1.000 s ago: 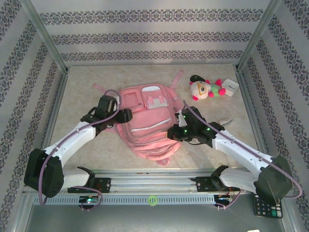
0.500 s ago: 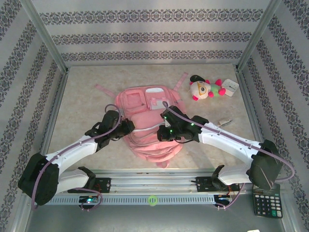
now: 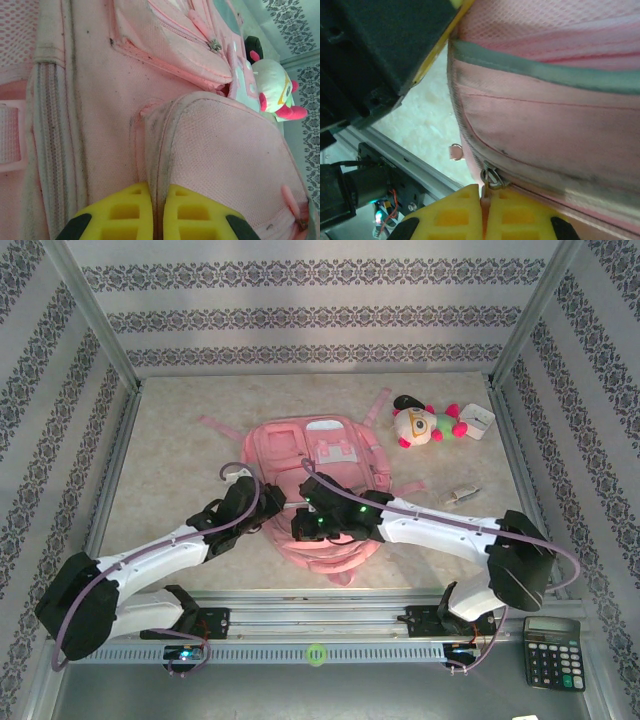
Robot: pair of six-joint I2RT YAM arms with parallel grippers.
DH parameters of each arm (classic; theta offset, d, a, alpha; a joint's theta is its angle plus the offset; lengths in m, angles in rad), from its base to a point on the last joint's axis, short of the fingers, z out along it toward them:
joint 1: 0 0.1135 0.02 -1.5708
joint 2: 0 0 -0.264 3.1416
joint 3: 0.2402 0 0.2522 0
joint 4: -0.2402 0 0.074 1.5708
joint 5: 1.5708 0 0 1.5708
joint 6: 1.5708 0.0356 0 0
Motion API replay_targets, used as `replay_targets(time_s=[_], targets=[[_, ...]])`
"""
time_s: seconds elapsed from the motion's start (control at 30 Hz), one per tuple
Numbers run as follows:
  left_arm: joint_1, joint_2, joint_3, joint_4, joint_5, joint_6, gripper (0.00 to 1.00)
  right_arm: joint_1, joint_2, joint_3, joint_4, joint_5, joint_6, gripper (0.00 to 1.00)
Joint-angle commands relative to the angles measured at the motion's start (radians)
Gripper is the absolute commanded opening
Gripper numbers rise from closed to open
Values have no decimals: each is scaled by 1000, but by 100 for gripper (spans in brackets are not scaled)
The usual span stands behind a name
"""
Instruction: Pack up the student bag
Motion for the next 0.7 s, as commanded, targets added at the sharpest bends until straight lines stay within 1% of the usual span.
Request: replay_targets(time_s=[0.0,0.17,0.23,0.3,0.37,0.43,0.53,0.67], targets=[[-46,-2,42,235,24,-53,0,21,19,14,232,-41,72,0],[-45,-44,26,164,-23,-2,0,18,-19,-12,234,-40,59,0],[-45,-55,22,145,-31,7,0,18,-33,-35,249,-30,82,0],[-45,-47,19,164,-12,-2,0,21,-28,-49,288,-25,120,0],[-44,-27,20,197,29,-9,0,23,-19,-57,322,-14,148,0],[-45,-14,22,205,52,-12,0,18,-22,-64,330,1,152,0],[-44,-29,11,193,40,-15,0,1,-38,-88,311,16,171,0],[-45,-55,14,171,42,-16,0,-4,-89,-146,307,78,210,0]])
